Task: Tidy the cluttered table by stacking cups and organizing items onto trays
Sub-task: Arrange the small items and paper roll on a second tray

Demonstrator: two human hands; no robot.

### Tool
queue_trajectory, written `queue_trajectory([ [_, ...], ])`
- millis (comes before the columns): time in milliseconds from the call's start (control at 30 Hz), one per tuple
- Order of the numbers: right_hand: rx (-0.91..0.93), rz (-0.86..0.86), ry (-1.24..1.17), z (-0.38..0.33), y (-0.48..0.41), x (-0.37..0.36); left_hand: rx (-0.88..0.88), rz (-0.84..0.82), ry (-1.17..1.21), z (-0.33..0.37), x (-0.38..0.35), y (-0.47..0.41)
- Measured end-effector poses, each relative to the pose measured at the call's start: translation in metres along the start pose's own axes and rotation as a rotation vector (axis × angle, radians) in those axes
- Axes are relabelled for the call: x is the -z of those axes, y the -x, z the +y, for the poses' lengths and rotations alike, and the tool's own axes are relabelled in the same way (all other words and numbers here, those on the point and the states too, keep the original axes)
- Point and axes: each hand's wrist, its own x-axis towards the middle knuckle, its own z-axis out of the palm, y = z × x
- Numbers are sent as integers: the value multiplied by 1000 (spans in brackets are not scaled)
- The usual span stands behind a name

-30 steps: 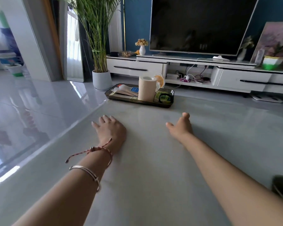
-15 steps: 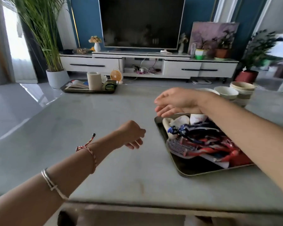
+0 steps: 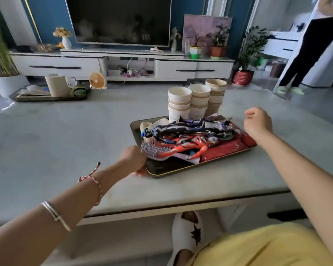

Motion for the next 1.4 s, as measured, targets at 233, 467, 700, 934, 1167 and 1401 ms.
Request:
queue_trajectory([
  [233, -190, -110, -51, 49, -9, -20, -75, 228, -179, -6, -12, -11],
  [467, -210, -239, -154, 45, -4, -31, -68, 339, -277, -28, 7, -23],
  [700, -56, -436, -196, 2, 28, -55, 15, 436, -339, -77, 60, -33],
  [934, 106, -587, -216, -57, 65, -106, 97, 564, -216, -144, 124, -36],
  [1167, 111, -572, -249, -88, 75, -133, 134, 664, -106, -176, 146, -45],
  [1401, 168, -476, -70, -77, 31, -127, -397, 1047, 109, -131, 114, -20],
])
